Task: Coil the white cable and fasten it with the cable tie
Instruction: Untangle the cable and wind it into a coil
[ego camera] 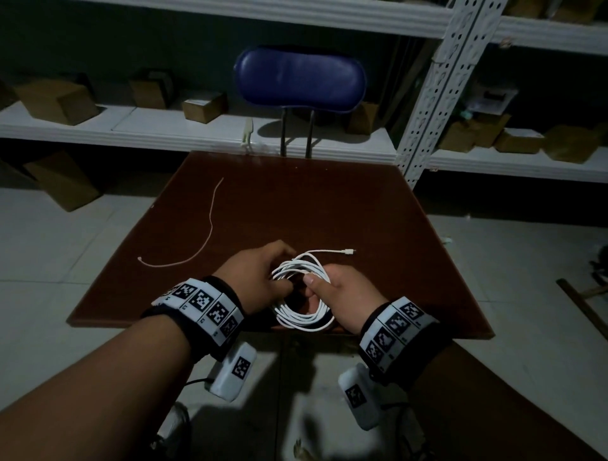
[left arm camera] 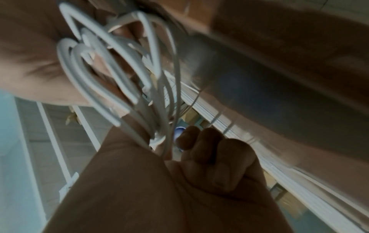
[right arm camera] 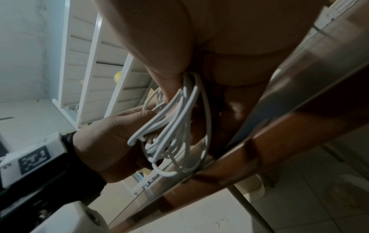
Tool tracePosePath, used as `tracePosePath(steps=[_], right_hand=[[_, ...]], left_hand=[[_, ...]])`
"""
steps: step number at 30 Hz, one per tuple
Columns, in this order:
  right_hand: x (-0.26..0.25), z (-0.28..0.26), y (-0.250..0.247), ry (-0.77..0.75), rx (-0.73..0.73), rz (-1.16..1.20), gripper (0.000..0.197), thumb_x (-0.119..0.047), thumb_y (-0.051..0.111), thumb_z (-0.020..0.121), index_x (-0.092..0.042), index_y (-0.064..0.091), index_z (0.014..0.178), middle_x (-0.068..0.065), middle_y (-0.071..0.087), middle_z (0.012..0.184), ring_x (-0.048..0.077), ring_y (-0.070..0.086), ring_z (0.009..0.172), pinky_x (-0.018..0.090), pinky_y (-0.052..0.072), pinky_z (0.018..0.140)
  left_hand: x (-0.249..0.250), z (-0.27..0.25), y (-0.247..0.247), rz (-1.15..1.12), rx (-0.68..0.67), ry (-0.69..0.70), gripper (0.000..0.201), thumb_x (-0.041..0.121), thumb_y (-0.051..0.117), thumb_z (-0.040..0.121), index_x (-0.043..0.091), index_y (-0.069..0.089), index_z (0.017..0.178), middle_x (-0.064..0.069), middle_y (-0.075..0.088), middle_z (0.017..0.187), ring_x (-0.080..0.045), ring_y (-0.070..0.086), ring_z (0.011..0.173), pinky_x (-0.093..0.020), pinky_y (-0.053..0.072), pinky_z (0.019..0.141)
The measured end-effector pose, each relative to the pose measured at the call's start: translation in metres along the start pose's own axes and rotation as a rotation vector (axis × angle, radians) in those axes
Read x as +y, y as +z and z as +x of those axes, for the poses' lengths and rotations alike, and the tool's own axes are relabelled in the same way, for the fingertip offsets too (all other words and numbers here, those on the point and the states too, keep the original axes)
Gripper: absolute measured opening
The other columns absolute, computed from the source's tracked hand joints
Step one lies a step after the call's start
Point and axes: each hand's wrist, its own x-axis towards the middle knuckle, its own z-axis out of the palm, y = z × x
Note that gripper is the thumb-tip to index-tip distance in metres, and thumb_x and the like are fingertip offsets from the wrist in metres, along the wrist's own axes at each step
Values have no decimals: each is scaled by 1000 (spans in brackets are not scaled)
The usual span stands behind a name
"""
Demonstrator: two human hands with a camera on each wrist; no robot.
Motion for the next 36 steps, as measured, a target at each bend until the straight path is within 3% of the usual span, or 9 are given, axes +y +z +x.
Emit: tracePosePath(steps=[4, 11, 14, 18, 22, 26, 30, 33, 36], right_hand=[[-2, -1, -1, -9, 37, 6, 32, -36, 49, 101, -21, 64, 78, 0, 70, 65, 11, 60, 58, 34, 49, 67], [-3, 0, 0, -14, 71, 38, 29, -40, 49, 101, -24, 63, 81, 0, 71, 67, 15, 59, 59, 42, 51, 67], [-5, 0, 0, -11, 75, 51, 28, -39, 49, 101, -25, 63, 81, -2, 70, 65, 16, 61, 60, 43, 53, 69], [-8, 0, 0, -25, 112, 68, 27, -39, 50, 100, -23, 64, 83, 2, 73, 71, 28, 67, 68, 48, 54, 71], [-9, 1, 0, -47, 164, 97, 25, -40, 52, 99, -22, 67, 88, 2, 73, 80, 21, 69, 74, 47, 56, 74], [-8, 2, 0, -37, 168, 172, 22, -40, 55, 98, -25, 69, 106, -7, 74, 96, 5, 70, 88, 33, 56, 83], [-8, 1, 1, -31, 157, 181, 25, -43, 55, 98, -27, 70, 109, -8, 75, 100, 4, 70, 92, 37, 56, 88], [-8, 2, -1, -11, 171, 208, 25, -44, 57, 97, -25, 72, 102, -6, 76, 94, 5, 71, 86, 38, 58, 86], [-9, -1, -4, -12, 176, 226, 27, -48, 60, 94, -24, 73, 99, -4, 77, 90, 8, 72, 82, 41, 59, 84]], left_hand=[[-1, 1, 2, -49, 52, -24, 18, 35, 74, 84, 32, 60, 95, 8, 70, 82, -6, 67, 73, -37, 58, 74], [0, 2, 4, -68, 26, -16, 23, 42, 68, 90, 21, 59, 87, 1, 64, 79, -15, 63, 74, -35, 48, 67], [0, 1, 2, -113, -26, -15, 21, 41, 64, 93, 21, 64, 90, 0, 67, 82, -15, 64, 77, -35, 50, 74], [1, 0, -1, -120, -6, 32, 21, 37, 58, 98, 17, 66, 98, 0, 68, 87, -14, 64, 82, -34, 50, 76], [3, -5, 1, -239, 41, 75, 13, 32, 56, 99, 26, 64, 92, -1, 68, 87, -13, 64, 81, -31, 50, 75], [3, -5, 1, -409, 33, 26, 26, 36, 56, 98, 13, 68, 99, -13, 71, 94, -27, 69, 87, -43, 54, 81], [7, -5, 1, -548, -9, -2, 25, 33, 54, 100, 14, 69, 105, -11, 75, 97, -20, 72, 85, -32, 56, 77], [6, -5, 0, -558, -1, 9, 23, 32, 53, 100, 17, 69, 107, -8, 75, 99, -16, 72, 86, -23, 55, 73], [7, -5, 0, -547, 11, 32, 22, 30, 52, 101, 17, 69, 108, -6, 75, 99, -13, 72, 88, -23, 56, 75]])
